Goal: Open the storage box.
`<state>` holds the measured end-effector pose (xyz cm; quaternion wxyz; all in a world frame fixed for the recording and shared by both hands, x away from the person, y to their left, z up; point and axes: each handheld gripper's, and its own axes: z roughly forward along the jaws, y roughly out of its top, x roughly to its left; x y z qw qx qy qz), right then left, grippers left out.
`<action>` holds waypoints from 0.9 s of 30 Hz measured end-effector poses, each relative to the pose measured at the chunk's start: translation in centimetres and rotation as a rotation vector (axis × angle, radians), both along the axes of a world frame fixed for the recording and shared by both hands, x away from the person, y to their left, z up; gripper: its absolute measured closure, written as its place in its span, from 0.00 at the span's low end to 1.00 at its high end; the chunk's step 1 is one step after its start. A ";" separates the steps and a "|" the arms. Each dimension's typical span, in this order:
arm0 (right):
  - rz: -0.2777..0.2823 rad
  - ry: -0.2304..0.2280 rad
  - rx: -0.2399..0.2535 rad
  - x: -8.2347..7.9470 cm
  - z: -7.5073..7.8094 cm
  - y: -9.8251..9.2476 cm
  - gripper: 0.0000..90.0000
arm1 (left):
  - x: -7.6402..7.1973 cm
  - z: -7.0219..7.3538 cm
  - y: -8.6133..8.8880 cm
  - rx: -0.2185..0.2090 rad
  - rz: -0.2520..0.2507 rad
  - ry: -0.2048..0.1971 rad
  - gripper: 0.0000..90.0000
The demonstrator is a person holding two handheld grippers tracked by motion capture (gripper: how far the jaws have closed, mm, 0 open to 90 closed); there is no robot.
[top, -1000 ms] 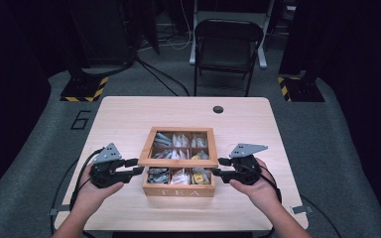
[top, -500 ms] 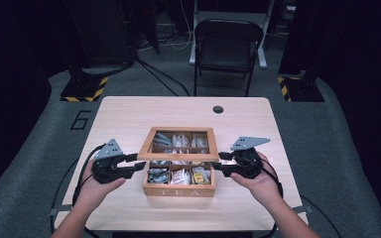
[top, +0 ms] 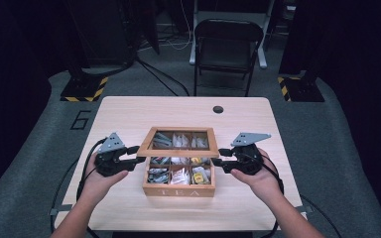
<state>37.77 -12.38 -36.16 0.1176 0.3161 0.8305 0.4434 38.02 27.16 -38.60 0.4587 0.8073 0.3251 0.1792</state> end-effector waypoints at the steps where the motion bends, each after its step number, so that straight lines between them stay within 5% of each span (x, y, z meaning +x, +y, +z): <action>1: -0.005 0.004 0.004 0.0 0.1 0.0 0.61 | 0.0 0.1 0.0 -0.002 -0.001 -0.001 0.64; 27: -0.017 -0.049 0.008 2.3 1.8 -0.1 0.55 | 2.3 3.1 0.0 -0.003 -0.007 -0.027 0.66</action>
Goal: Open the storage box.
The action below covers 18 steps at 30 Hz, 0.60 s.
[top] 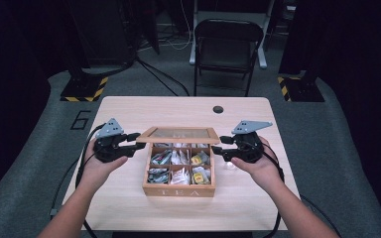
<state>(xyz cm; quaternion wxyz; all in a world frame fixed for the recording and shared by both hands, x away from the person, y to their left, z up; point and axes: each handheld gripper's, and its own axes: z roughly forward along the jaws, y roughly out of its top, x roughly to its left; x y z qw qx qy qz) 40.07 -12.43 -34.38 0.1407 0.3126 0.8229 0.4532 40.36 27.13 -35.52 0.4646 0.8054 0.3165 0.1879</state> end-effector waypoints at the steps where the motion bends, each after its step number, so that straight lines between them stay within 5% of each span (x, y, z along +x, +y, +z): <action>1: -0.004 0.002 0.004 0.2 0.0 0.0 0.55 | 0.1 0.2 0.0 0.000 0.000 0.000 0.66; 18: -0.039 -0.022 -0.003 3.4 -0.9 0.4 0.55 | 1.4 1.4 -0.2 0.015 -0.007 -0.005 0.66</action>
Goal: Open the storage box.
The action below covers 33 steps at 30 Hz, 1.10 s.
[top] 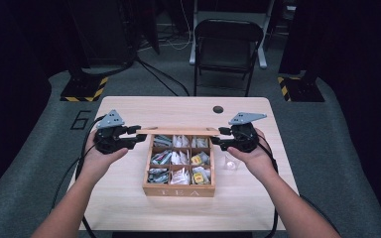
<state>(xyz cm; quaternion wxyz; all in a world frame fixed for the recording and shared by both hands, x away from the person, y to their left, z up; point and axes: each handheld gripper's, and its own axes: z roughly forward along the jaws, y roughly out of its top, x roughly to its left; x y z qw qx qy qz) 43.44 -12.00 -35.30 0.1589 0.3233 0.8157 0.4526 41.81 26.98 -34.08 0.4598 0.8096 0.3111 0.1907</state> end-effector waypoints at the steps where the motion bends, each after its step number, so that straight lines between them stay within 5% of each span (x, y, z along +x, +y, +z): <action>1: -0.001 0.001 0.000 0.2 0.0 0.1 0.55 | 0.1 0.0 0.0 -0.001 0.002 -0.004 0.66; 12: 0.002 -0.004 0.012 1.2 0.2 0.4 0.61 | 0.7 0.2 0.0 0.000 -0.005 -0.003 0.66; 33: -0.009 0.007 0.034 2.3 0.9 0.3 0.63 | 3.7 -1.7 -0.6 -0.003 0.049 0.015 0.64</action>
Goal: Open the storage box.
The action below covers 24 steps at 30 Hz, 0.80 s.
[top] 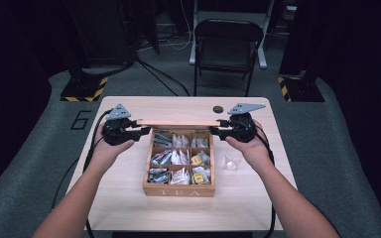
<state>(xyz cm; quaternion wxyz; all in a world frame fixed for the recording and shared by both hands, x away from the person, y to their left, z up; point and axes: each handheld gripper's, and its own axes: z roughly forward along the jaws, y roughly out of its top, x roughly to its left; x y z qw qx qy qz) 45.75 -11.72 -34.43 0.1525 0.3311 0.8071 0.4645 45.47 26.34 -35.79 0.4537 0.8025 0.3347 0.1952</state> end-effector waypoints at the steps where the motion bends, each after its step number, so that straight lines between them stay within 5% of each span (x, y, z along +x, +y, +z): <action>1: 0.002 -0.006 -0.002 0.1 0.0 0.0 0.63 | 0.1 0.0 0.0 0.000 0.000 0.002 0.64; 24: -0.028 -0.028 0.021 1.5 0.1 0.1 0.61 | 1.7 0.3 -0.3 -0.022 0.026 -0.019 0.66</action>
